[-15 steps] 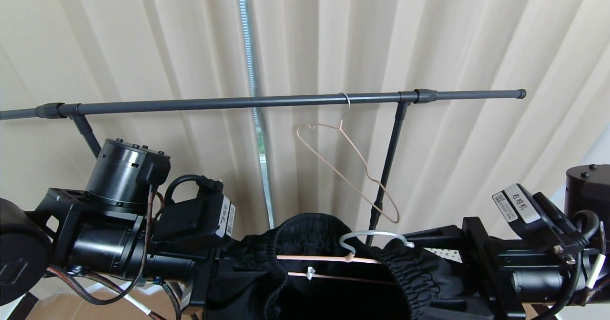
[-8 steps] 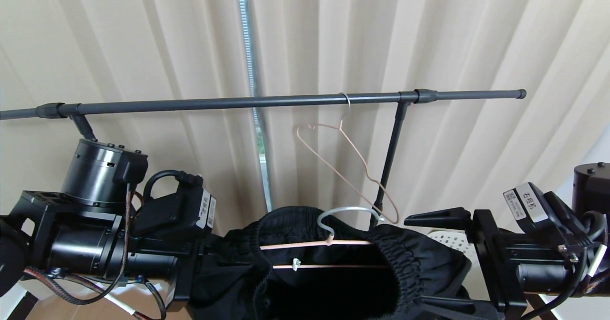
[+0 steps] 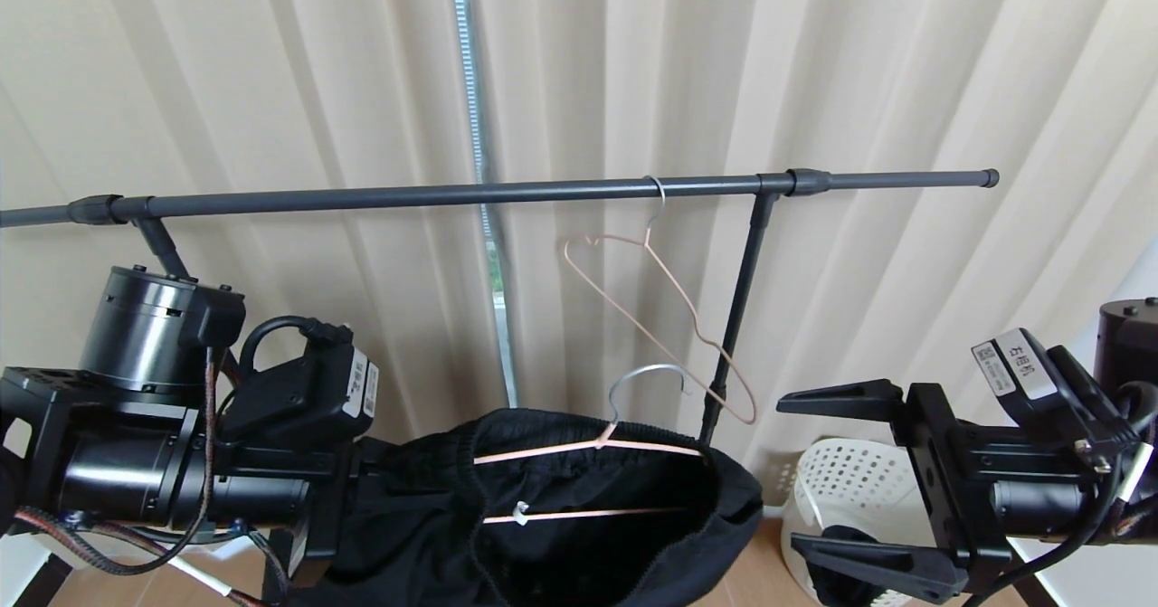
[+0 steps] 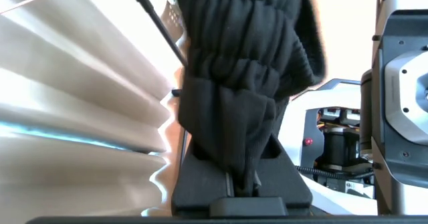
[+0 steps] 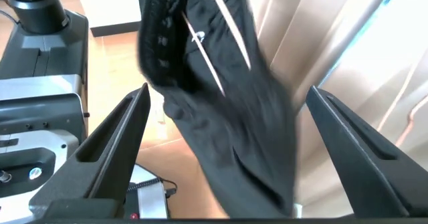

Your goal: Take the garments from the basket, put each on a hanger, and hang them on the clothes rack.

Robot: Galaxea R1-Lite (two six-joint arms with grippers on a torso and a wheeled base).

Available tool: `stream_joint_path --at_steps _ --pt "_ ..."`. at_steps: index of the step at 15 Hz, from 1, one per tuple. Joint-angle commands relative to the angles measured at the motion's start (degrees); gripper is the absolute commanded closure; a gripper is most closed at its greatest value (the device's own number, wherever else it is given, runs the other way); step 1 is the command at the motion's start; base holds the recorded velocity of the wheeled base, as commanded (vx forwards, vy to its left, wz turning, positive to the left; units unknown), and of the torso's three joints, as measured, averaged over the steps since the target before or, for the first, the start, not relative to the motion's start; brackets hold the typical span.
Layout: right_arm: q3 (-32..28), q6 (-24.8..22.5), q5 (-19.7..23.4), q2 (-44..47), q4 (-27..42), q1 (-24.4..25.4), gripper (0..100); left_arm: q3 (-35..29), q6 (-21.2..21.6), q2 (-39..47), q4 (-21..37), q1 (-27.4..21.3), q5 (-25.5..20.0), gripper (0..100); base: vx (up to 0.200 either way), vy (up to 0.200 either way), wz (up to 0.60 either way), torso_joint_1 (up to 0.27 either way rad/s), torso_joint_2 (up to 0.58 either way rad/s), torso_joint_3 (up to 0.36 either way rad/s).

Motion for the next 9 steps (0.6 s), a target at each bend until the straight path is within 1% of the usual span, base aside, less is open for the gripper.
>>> stream_joint_path --at_steps 1,3,6,8,9 --pt "-0.07 -0.05 0.16 1.85 -1.11 -1.15 0 -0.04 0.03 -0.36 -0.06 0.14 -0.03 100 0.000 0.000 0.00 0.000 0.00 0.000" --pt "0.98 -0.05 0.16 3.34 -4.62 -1.41 0 0.05 -0.06 -0.36 -0.06 0.14 -0.03 100 0.000 0.000 0.00 0.000 0.00 0.000" --pt "1.33 -0.14 0.51 4.22 -5.59 -1.68 0 0.05 -0.68 -1.51 -0.06 0.58 -0.12 100 0.000 0.000 0.00 0.000 0.00 0.000" --pt "1.25 -0.93 3.68 6.77 -7.35 -4.58 0 -0.04 -1.38 -2.39 -0.06 1.55 -0.20 100 0.000 0.000 0.00 0.000 0.00 0.000" --pt "1.33 -1.37 5.61 8.52 -9.02 -5.55 0 -0.04 -2.79 -3.09 -0.06 1.72 -0.29 100 0.000 0.000 0.00 0.000 0.00 0.000"
